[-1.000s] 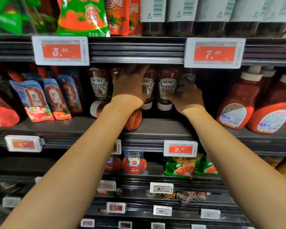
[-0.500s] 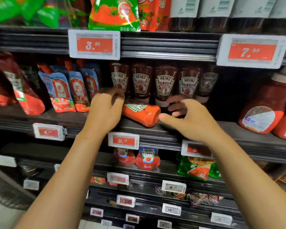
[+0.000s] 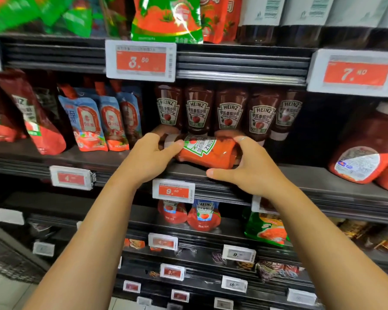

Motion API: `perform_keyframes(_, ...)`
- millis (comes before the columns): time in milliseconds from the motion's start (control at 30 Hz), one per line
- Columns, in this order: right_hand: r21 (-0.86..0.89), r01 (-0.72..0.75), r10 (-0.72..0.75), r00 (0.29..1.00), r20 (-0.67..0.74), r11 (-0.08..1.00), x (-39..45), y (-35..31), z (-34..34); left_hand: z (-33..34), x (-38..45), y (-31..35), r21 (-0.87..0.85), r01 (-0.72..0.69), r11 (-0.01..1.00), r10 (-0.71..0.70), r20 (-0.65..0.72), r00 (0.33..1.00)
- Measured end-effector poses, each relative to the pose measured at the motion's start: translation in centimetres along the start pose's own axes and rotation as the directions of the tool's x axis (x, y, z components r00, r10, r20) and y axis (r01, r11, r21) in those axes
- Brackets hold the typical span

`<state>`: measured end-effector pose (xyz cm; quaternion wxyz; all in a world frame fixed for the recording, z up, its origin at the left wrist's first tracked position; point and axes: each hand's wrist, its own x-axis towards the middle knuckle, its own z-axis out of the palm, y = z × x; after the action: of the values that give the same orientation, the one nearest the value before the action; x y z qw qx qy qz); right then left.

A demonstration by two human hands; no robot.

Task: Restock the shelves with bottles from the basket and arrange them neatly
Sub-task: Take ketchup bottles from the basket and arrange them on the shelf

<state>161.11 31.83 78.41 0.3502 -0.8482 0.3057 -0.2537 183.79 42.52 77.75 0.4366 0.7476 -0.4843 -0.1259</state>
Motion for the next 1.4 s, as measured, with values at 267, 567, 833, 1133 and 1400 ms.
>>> perform_keyframes(267,0.537,0.197,-0.115,0.976,-0.183,0.82,-0.8,0.7,-4.6,3.1,0.3,2.8,-0.32,-0.068,0.945,0.208,0.43,0.879)
perform_keyframes(567,0.531,0.181,-0.032,0.96,-0.278,0.828,0.4,0.5,-5.3,8.1,-0.1,5.3,-0.32,-0.102,0.942,0.187,0.248,0.95)
perform_keyframes(833,0.481,0.167,-0.007,0.948,-0.317,0.861,0.2,0.8,-5.5,10.7,-1.5,6.9,-0.516,-0.03,0.856,0.14,0.175,0.975)
perform_keyframes(1133,0.49,0.202,-0.03,0.941,-0.336,0.848,-1.6,2.3,-5.6,11.9,-2.0,8.2,-0.439,-0.022,0.898,0.098,0.152,0.984)
perform_keyframes(1400,0.36,0.032,0.159,0.858,-0.488,0.932,-3.8,5.2,-6.3,15.3,-2.6,12.3,-0.255,-0.037,0.966,0.055,0.062,0.997)
